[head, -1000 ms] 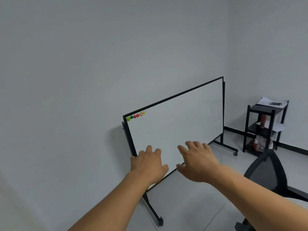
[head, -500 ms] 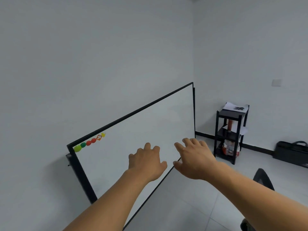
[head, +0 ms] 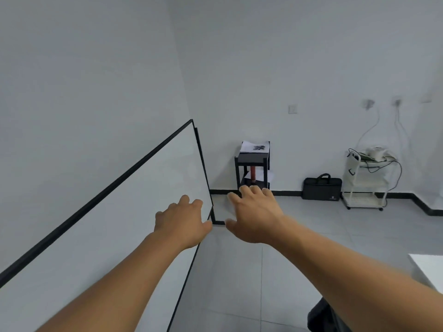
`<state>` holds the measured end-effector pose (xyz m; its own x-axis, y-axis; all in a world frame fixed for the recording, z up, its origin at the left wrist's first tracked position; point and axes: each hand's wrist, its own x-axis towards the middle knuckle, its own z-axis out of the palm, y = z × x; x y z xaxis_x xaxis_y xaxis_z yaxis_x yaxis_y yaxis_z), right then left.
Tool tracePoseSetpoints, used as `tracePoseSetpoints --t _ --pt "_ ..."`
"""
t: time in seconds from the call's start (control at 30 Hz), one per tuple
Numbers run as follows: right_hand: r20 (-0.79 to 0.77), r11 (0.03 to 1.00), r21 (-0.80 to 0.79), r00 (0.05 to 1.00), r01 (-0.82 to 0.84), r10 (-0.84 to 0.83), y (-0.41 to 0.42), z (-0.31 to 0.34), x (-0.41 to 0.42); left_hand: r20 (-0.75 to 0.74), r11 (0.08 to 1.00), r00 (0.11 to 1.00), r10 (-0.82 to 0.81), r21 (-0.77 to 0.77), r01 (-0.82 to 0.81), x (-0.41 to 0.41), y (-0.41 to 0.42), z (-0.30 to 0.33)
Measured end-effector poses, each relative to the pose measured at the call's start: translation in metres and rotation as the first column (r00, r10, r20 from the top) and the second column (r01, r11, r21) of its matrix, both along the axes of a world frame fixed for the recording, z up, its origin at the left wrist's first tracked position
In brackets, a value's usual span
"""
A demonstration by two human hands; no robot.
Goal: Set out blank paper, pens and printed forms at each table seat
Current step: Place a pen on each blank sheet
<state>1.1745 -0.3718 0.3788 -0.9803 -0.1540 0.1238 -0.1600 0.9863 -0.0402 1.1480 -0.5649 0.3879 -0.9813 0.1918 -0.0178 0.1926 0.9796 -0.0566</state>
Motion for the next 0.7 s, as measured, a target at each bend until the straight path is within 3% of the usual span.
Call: tracePoseSetpoints --t 0.7 --pt "-0.034 0.964 -0.019 0.964 0.265 -0.265 0.18 0.021 -0.355 -0.064 0.97 0.969 -0.238 0.043 0.241 -0.388 0.194 0.034"
